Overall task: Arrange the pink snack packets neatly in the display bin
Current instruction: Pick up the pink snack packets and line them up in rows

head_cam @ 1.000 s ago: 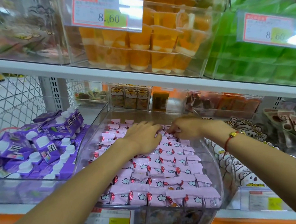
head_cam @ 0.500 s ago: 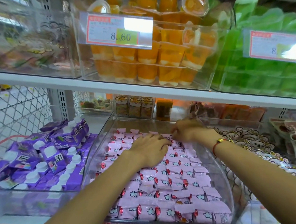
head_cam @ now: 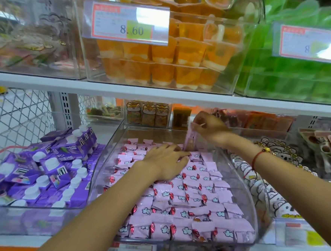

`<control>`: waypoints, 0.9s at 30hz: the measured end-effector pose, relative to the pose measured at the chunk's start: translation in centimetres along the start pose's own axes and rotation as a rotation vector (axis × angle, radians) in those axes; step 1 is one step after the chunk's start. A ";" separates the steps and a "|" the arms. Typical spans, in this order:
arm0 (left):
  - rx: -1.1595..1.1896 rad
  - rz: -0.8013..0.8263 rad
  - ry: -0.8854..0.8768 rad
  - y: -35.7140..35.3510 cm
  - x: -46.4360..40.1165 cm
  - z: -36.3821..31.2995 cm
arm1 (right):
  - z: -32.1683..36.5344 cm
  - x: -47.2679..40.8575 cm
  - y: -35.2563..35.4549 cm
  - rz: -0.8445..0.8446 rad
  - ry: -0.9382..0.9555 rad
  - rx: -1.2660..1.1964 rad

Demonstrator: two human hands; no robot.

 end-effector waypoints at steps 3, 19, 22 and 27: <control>0.066 -0.062 0.002 0.4 0.0 0.1 | 0.1 1.5 1.9 -0.312 -0.036 -0.157; 1.299 -0.027 0.423 3.0 0.5 1.1 | 1.8 5.8 2.0 -0.087 0.100 -0.067; 1.377 0.032 0.442 2.5 0.7 0.5 | 3.0 6.4 0.3 0.005 0.333 0.357; 1.445 -0.015 0.472 3.1 0.4 0.2 | 2.7 5.9 1.5 -0.138 0.326 0.254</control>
Point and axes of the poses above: each hand's wrist, its own x-axis away from the middle knuckle, its own y-axis out of the back of the hand, z = x × y, the point moved 5 cm from there along -x, towards the middle knuckle, and after that the axes turned 5 degrees about y, right-handed, at the moved point
